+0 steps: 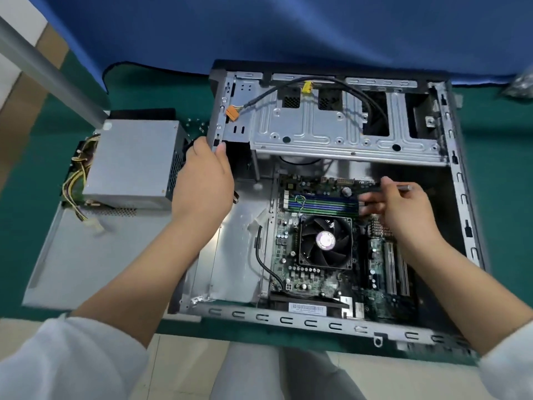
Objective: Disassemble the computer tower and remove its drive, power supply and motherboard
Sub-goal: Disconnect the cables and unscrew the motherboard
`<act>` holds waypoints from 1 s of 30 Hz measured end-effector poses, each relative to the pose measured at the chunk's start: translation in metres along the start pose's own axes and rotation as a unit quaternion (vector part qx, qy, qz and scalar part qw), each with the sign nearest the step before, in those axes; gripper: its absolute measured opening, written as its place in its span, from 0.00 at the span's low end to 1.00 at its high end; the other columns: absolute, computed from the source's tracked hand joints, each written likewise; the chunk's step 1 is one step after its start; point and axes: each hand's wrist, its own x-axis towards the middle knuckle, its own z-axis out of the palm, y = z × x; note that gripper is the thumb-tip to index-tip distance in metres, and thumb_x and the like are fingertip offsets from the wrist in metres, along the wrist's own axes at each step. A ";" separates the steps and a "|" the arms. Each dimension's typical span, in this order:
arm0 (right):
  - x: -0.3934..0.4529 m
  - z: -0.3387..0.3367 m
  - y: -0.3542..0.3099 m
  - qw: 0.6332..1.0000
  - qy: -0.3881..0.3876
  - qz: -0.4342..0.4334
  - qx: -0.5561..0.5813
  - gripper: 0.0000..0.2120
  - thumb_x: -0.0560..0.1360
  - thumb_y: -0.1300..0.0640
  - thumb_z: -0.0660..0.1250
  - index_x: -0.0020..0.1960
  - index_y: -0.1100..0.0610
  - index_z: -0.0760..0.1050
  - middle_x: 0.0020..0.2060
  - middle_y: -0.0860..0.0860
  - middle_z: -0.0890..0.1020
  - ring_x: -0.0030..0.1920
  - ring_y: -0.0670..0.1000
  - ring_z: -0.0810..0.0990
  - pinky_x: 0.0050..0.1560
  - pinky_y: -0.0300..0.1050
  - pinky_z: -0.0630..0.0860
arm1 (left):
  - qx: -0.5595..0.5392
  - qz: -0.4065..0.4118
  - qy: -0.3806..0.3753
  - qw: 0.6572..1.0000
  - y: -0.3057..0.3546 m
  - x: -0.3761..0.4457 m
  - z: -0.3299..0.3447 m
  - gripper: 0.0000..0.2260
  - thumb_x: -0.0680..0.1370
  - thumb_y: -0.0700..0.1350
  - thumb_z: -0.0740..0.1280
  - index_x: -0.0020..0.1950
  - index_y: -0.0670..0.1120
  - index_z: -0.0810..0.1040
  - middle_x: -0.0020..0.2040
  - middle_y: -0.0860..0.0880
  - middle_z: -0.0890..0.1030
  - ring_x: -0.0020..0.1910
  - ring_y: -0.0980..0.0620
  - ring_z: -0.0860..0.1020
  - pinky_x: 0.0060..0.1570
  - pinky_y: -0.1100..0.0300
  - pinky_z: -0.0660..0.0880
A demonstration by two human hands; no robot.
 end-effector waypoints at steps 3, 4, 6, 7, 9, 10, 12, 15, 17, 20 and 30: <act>0.012 0.004 -0.001 0.992 0.071 -0.028 -0.096 0.09 0.81 0.54 0.58 0.42 0.52 0.66 0.37 0.53 0.82 0.27 0.46 0.77 0.27 0.39 0.68 | 0.025 0.010 -0.004 1.000 0.001 0.000 -0.001 0.19 0.83 0.50 0.48 0.65 0.38 0.65 0.60 0.37 0.73 0.52 0.35 0.74 0.48 0.48 0.68; 0.015 0.005 -0.001 0.986 0.085 -0.046 -0.137 0.09 0.80 0.54 0.59 0.41 0.53 0.66 0.37 0.53 0.82 0.28 0.45 0.77 0.27 0.38 0.68 | 0.030 0.012 -0.004 0.999 0.001 0.001 -0.001 0.19 0.83 0.50 0.48 0.66 0.38 0.65 0.60 0.37 0.73 0.53 0.35 0.74 0.49 0.48 0.69; 0.019 0.007 0.001 0.974 0.100 -0.064 -0.195 0.08 0.80 0.56 0.58 0.44 0.58 0.70 0.35 0.55 0.82 0.29 0.44 0.77 0.24 0.34 0.66 | 0.035 0.016 -0.005 0.999 0.002 0.001 -0.001 0.19 0.83 0.50 0.48 0.66 0.37 0.64 0.60 0.37 0.73 0.53 0.36 0.75 0.49 0.48 0.69; 0.021 0.009 0.003 0.969 0.106 -0.066 -0.214 0.08 0.80 0.57 0.58 0.46 0.61 0.71 0.35 0.57 0.82 0.30 0.46 0.77 0.25 0.35 0.67 | 0.038 0.016 -0.006 0.999 0.002 0.001 -0.001 0.19 0.84 0.50 0.48 0.66 0.37 0.64 0.60 0.37 0.73 0.53 0.37 0.75 0.48 0.48 0.69; 0.023 0.010 0.009 0.961 0.115 -0.066 -0.242 0.09 0.80 0.58 0.57 0.49 0.63 0.71 0.39 0.60 0.82 0.36 0.53 0.79 0.32 0.43 0.72 | 0.040 0.012 -0.007 0.999 0.002 0.002 -0.002 0.19 0.84 0.50 0.47 0.66 0.37 0.64 0.60 0.37 0.73 0.52 0.36 0.75 0.47 0.48 0.69; 0.024 0.010 0.011 0.959 0.116 -0.066 -0.251 0.09 0.80 0.59 0.56 0.51 0.64 0.71 0.40 0.62 0.82 0.40 0.57 0.80 0.36 0.47 0.75 | 0.041 0.011 -0.007 0.999 0.002 0.002 -0.002 0.19 0.84 0.50 0.47 0.66 0.37 0.64 0.59 0.37 0.73 0.51 0.36 0.75 0.46 0.48 0.69; 0.027 0.008 0.015 0.957 0.119 -0.069 -0.254 0.10 0.79 0.59 0.56 0.52 0.65 0.72 0.38 0.61 0.82 0.41 0.59 0.81 0.42 0.52 0.77 | 0.048 0.014 -0.007 0.999 0.002 0.002 -0.001 0.19 0.84 0.49 0.48 0.65 0.37 0.65 0.58 0.38 0.73 0.49 0.37 0.76 0.44 0.51 0.68; 0.031 0.005 0.016 0.959 0.121 -0.067 -0.248 0.12 0.80 0.58 0.57 0.50 0.65 0.74 0.32 0.57 0.81 0.37 0.57 0.82 0.41 0.51 0.78 | 0.058 0.019 -0.006 0.998 0.001 0.004 0.000 0.18 0.84 0.49 0.48 0.65 0.37 0.64 0.58 0.38 0.73 0.49 0.37 0.76 0.42 0.54 0.65; 0.032 0.005 0.016 0.958 0.117 -0.066 -0.252 0.12 0.79 0.59 0.57 0.50 0.65 0.75 0.30 0.56 0.81 0.38 0.56 0.82 0.42 0.50 0.78 | 0.054 0.020 -0.005 0.998 0.001 0.004 0.001 0.19 0.84 0.49 0.48 0.65 0.37 0.64 0.59 0.38 0.73 0.49 0.37 0.76 0.41 0.54 0.65; 0.030 0.007 0.014 0.957 0.112 -0.073 -0.259 0.11 0.79 0.60 0.56 0.52 0.65 0.74 0.32 0.58 0.82 0.39 0.57 0.82 0.44 0.50 0.78 | 0.057 0.022 -0.004 0.998 0.001 0.004 0.002 0.19 0.84 0.49 0.48 0.66 0.37 0.64 0.59 0.38 0.73 0.50 0.36 0.76 0.42 0.55 0.64; 0.031 0.005 0.015 0.953 0.116 -0.081 -0.270 0.11 0.79 0.58 0.57 0.51 0.65 0.74 0.35 0.61 0.82 0.39 0.58 0.82 0.44 0.50 0.78 | 0.049 0.022 -0.003 0.999 0.001 0.004 0.002 0.19 0.84 0.49 0.48 0.66 0.37 0.64 0.60 0.37 0.73 0.51 0.36 0.76 0.43 0.53 0.66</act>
